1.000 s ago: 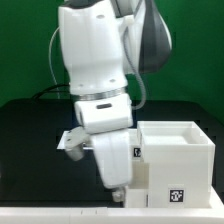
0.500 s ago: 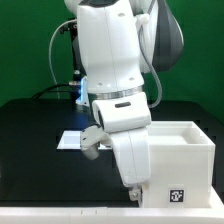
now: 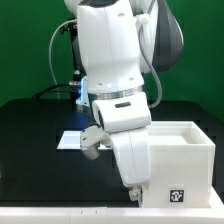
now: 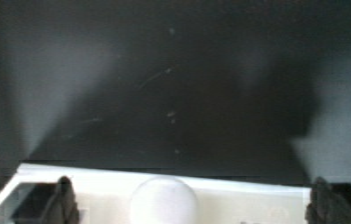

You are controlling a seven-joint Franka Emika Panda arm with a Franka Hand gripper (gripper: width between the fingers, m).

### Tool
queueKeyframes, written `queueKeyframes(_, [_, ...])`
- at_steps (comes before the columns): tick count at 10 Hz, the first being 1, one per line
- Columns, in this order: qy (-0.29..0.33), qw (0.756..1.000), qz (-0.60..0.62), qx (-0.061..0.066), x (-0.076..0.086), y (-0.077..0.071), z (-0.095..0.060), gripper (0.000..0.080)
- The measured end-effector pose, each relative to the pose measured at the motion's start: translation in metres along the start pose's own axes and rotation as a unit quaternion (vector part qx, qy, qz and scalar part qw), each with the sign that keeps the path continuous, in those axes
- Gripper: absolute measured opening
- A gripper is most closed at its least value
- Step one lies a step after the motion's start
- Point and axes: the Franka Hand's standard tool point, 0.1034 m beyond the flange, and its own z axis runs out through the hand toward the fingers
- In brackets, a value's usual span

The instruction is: Assemble drawer

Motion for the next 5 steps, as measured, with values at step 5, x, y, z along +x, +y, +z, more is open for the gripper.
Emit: queueKeyframes(5, [0.000,1.000,0.021,0.002,-0.0003,-0.0012,0.0012,0.0648])
